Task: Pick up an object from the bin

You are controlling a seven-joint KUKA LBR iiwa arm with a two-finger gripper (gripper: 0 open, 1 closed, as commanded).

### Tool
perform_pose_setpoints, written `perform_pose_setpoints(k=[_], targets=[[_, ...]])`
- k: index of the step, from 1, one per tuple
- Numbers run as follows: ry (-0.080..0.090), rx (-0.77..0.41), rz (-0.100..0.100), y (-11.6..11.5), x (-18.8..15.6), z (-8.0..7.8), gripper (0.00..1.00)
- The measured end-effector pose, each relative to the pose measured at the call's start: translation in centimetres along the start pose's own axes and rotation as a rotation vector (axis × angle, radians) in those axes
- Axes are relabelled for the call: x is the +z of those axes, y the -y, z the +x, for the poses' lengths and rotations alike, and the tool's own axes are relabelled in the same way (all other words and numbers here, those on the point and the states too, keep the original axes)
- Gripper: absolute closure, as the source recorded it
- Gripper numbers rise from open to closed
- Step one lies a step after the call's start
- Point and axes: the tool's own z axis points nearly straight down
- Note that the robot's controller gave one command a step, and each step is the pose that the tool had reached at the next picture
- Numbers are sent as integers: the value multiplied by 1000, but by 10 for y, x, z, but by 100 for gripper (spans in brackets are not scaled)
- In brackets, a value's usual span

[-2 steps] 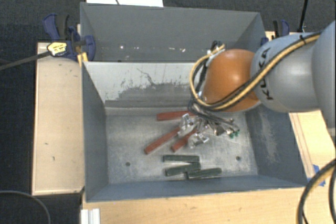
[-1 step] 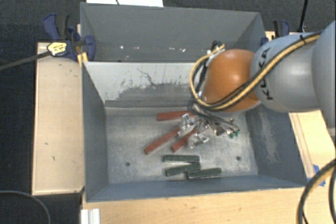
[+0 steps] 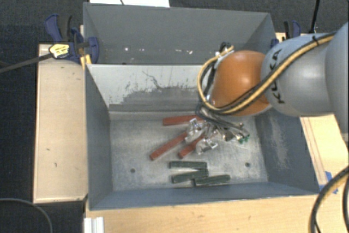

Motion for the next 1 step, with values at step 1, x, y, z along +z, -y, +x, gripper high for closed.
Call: perform_pose_setpoints(k=[1], targets=[[-9,1,-4,-1,-10,2,100]])
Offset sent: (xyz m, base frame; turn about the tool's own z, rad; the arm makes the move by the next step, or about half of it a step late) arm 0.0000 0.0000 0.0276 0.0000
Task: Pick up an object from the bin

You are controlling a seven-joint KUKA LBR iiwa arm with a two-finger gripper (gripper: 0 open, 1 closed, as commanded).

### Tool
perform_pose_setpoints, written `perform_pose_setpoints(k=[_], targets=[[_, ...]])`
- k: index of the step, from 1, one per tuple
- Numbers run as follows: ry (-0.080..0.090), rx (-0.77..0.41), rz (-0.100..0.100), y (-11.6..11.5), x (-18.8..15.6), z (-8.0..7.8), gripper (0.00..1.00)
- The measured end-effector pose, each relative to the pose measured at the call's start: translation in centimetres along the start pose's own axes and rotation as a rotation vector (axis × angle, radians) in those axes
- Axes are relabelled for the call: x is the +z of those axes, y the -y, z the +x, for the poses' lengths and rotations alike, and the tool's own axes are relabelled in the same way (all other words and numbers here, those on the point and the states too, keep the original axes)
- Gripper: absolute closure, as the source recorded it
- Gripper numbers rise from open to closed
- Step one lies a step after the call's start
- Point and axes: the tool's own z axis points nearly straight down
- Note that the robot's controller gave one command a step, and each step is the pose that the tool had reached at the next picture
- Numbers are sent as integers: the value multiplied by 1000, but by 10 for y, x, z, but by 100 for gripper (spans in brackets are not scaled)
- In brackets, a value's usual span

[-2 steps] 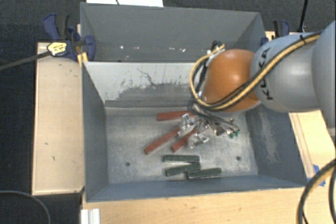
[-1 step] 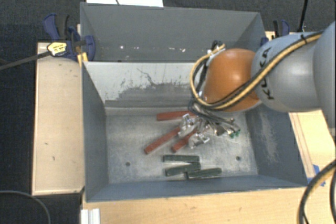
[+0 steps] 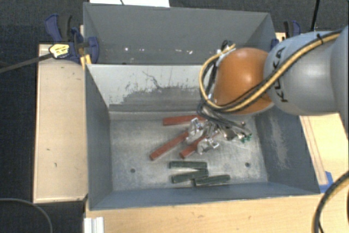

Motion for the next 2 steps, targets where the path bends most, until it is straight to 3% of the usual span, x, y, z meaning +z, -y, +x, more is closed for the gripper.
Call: perform_pose_setpoints(k=[2], targets=[[7,2,4,1,-28,-2,100]])
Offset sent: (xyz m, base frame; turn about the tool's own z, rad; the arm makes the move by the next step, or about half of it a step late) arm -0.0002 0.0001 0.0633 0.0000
